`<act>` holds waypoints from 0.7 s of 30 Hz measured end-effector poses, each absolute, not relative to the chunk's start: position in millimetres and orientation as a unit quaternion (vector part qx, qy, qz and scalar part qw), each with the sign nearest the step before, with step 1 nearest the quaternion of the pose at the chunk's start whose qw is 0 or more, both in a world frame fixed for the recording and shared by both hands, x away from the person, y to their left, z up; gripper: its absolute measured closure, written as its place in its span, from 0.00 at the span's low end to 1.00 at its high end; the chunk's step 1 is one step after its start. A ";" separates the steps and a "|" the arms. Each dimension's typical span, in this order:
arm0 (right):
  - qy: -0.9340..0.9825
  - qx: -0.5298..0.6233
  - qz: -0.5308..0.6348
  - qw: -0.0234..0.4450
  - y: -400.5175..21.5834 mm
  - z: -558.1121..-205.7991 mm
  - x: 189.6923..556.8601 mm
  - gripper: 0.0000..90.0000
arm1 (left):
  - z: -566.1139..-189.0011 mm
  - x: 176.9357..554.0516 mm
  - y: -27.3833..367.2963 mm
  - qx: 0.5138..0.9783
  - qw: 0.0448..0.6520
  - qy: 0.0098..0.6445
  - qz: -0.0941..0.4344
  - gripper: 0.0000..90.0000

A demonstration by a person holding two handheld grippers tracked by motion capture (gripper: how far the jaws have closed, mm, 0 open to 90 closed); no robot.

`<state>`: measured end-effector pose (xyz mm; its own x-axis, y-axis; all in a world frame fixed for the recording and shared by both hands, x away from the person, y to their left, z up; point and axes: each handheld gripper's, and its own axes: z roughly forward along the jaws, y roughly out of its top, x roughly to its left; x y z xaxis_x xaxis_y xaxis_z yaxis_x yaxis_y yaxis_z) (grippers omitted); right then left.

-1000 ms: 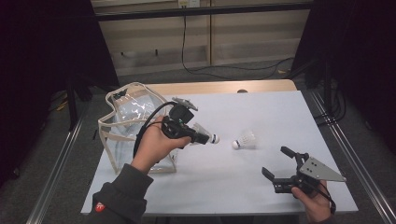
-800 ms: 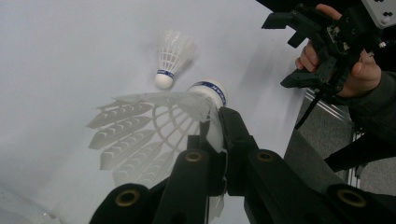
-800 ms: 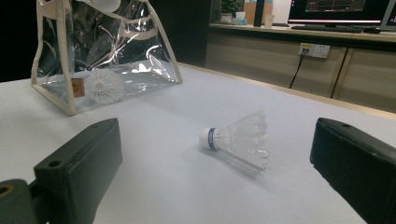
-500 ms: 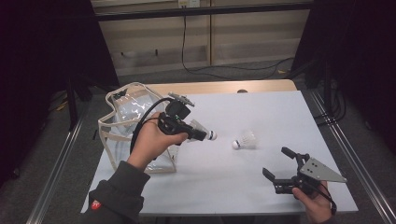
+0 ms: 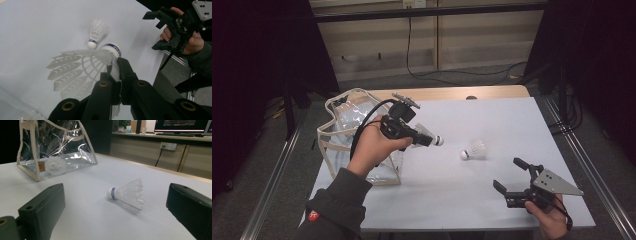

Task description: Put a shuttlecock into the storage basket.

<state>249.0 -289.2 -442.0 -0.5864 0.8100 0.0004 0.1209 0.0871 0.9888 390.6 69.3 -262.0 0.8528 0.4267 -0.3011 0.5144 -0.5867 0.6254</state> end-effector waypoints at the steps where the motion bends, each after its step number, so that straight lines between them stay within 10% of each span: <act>1: 0.675 0.345 0.581 0.296 -289.3 -441.9 248.8 0.02 | -261.1 391.2 69.7 0.890 0.368 0.264 -0.058 0.99; 21: 0.675 0.343 0.583 0.295 -288.6 -441.8 248.5 0.02 | -244.1 397.4 75.3 0.887 0.370 0.273 -0.052 0.99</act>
